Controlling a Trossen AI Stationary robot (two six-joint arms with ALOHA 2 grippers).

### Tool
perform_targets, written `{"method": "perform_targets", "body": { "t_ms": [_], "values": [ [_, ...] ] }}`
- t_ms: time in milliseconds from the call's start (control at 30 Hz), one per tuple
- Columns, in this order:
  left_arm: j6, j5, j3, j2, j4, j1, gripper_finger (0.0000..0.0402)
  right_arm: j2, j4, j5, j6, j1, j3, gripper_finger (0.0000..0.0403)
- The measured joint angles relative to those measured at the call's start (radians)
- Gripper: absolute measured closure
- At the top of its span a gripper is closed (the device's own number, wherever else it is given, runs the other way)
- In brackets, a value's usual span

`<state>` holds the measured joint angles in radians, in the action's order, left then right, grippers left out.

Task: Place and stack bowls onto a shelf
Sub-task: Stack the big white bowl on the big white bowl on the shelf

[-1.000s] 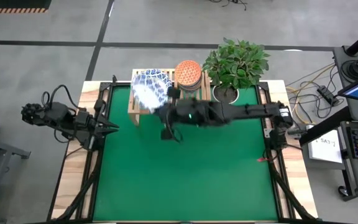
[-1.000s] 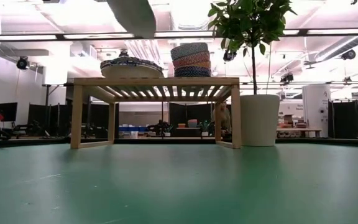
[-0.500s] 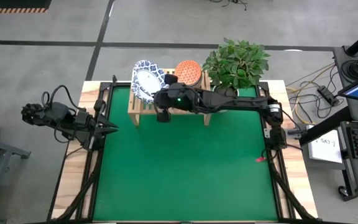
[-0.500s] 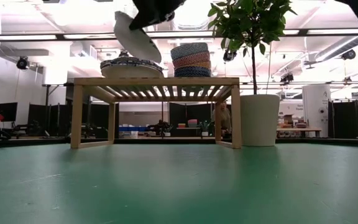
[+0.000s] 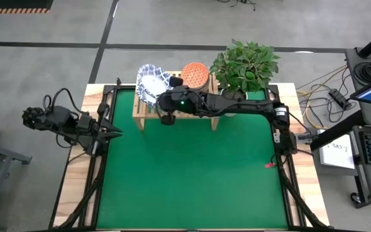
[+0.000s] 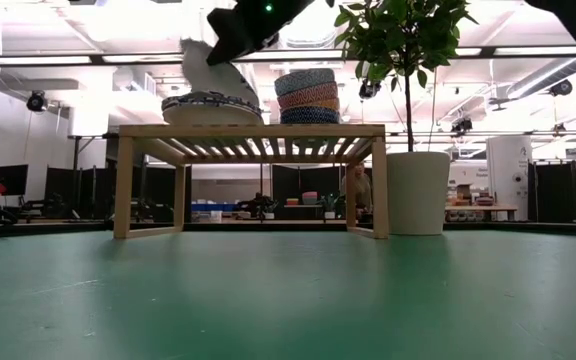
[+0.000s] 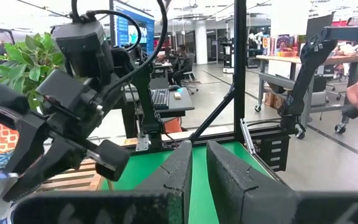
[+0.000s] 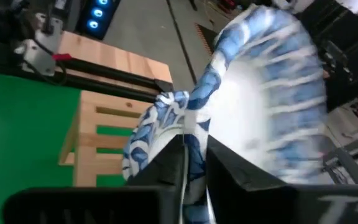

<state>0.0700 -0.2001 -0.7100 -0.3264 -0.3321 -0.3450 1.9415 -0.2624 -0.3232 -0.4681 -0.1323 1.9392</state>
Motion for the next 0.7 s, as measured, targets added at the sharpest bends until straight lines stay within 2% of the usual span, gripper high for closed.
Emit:
{"method": "perform_targets", "body": {
  "t_ms": [100, 300, 433, 700],
  "values": [
    [0.000, 0.000, 0.000, 0.000, 0.000, 0.000, 0.0370, 0.006, 0.010, -0.042, 0.006, -0.001, 0.000, 0.0321],
    [0.000, 0.000, 0.000, 0.000, 0.000, 0.000, 0.0370, 0.004, 0.004, -0.052, 0.057, 0.001, 0.000, 0.0246],
    [0.000, 0.000, 0.000, 0.000, -0.002, 0.000, 0.0370, -0.018, -0.037, -0.055, 0.113, 0.022, 0.000, 0.0233],
    [-0.008, 0.000, 0.007, -0.001, -0.015, 0.000, 0.0370, -0.056, -0.134, -0.078, 0.266, 0.094, 0.000, 0.0235]
  ]
}}
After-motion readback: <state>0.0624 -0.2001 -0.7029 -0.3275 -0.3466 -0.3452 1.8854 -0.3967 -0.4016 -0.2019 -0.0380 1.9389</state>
